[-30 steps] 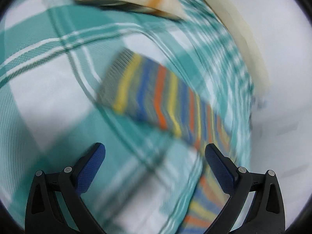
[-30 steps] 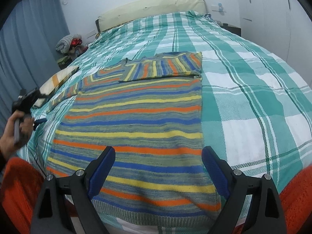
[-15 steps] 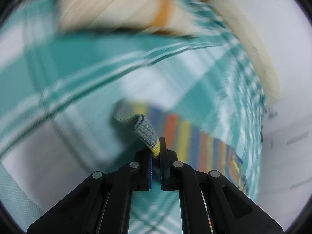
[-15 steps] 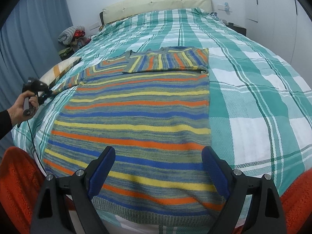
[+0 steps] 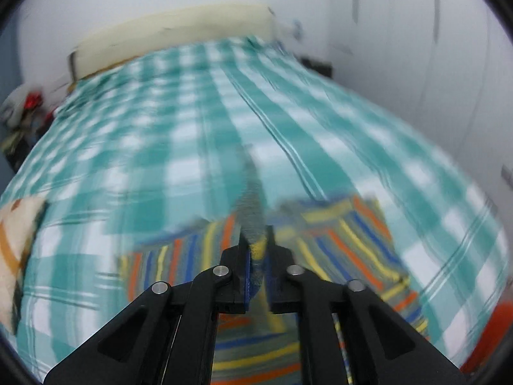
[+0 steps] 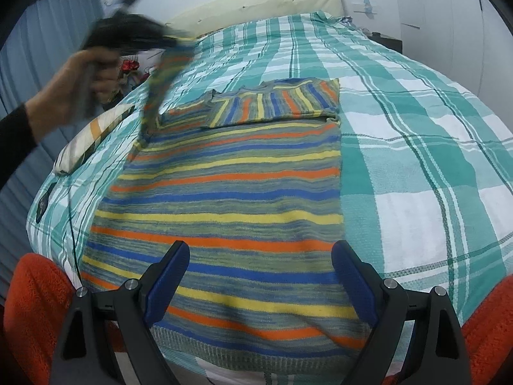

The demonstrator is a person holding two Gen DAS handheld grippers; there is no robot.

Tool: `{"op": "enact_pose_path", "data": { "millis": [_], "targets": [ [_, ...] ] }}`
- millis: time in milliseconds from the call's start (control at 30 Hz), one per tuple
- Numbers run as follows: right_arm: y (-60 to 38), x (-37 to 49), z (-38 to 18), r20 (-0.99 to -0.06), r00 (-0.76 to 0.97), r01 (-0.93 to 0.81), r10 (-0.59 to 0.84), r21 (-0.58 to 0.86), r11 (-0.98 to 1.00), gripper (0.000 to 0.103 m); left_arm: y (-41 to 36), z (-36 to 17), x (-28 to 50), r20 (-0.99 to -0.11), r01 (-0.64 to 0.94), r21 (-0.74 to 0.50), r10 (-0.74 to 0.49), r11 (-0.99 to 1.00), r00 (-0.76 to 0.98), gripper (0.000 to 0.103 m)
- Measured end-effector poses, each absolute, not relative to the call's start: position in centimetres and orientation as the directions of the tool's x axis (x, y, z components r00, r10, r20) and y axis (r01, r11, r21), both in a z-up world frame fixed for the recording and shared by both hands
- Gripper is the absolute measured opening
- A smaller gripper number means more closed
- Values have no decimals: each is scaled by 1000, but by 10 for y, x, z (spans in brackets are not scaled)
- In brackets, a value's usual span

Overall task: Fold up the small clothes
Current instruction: 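Carry the held sleeve with the left gripper across the sweater body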

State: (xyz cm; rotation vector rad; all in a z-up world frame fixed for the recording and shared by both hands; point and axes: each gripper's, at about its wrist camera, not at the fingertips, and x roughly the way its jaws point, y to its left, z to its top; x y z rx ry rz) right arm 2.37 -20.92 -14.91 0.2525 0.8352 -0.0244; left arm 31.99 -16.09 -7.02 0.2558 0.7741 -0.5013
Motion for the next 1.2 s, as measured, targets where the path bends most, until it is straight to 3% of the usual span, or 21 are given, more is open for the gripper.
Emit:
{"op": "enact_pose_path", "data": {
  "millis": [67,233,367,467,533,667,833,867,900,933,1033,1133,1200],
  "targets": [
    [-210,23,-149,-738,670,123,73,208,970,90,-190,-112,308,-790,514,97,-248,852,561,54],
    [-213,22,-146,-732,677,123,76,215,969,90,-159,-154,247,-828,496,-11,-285,868,482,63],
    [-214,25,-151,-740,665,123,98,239,963,90,-94,-148,217,-817,459,-36,-291,888,498,74],
    [-211,28,-155,-745,658,117,110,245,962,90,-40,-132,227,-805,394,-72,-286,916,519,76],
    [-207,30,-157,-749,652,105,115,239,965,90,-3,-123,257,-796,304,-157,-303,940,525,76],
    [-194,31,-159,-757,642,72,117,211,975,90,38,-126,333,-803,187,-328,-378,926,461,67],
    [-185,30,-162,-771,629,51,98,166,985,90,11,-147,381,-824,213,-393,-445,895,351,66],
    [-185,31,-163,-776,624,52,93,159,986,90,6,-156,387,-835,204,-396,-443,895,325,47],
    [-185,31,-164,-780,619,53,90,156,986,90,1,-166,391,-858,186,-364,-406,913,315,8],
    [-185,32,-166,-785,613,56,87,153,987,90,0,-172,394,-885,163,-312,-348,936,310,3],
    [-190,33,-167,-791,607,71,77,151,986,90,23,-169,393,-875,89,-297,-308,951,374,3],
    [-194,35,-168,-791,607,84,76,159,984,90,26,-173,391,-877,114,-299,-320,947,357,4],
    [-196,38,-171,-796,599,88,87,173,981,90,19,-173,389,-884,131,-259,-289,957,367,12]
  ]
}}
